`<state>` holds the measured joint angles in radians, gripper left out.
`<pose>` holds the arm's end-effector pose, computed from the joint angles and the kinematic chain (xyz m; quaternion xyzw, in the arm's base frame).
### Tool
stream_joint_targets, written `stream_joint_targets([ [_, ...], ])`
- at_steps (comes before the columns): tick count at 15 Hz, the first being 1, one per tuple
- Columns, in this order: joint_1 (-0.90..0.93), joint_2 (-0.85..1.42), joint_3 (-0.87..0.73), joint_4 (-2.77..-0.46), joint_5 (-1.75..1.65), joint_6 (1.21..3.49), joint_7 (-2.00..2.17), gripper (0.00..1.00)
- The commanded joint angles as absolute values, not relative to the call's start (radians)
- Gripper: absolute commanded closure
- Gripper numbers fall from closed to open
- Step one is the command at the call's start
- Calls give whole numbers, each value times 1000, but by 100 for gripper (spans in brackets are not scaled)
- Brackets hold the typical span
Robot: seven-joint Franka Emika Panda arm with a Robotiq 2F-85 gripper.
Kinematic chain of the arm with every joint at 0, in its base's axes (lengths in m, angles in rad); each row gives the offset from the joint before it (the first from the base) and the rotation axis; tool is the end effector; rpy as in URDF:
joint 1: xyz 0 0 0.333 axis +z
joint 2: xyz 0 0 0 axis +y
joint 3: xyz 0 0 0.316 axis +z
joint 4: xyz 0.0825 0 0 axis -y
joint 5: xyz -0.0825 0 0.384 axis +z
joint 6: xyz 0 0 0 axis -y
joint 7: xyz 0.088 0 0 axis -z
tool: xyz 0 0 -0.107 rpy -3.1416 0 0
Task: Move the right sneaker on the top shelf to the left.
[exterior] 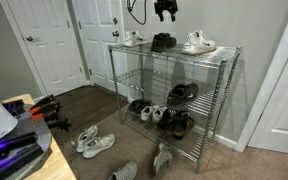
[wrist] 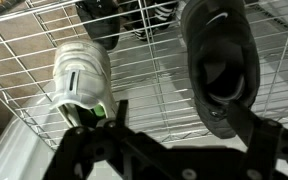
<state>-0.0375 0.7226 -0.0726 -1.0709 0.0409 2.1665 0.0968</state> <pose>0.7817 -0.0651 0.4444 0.9778 -0.0963 0.1862 0.0044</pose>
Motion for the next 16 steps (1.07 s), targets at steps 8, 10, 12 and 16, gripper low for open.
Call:
stream_joint_targets([
  [8,-81,980,-115,-743,21,2035,127,0],
  [10,-78,1009,-118,-714,13,2065,96,0],
  [12,-74,1042,-127,-670,1,2079,76,0],
  [16,-69,1087,-152,-604,-39,2143,88,0],
])
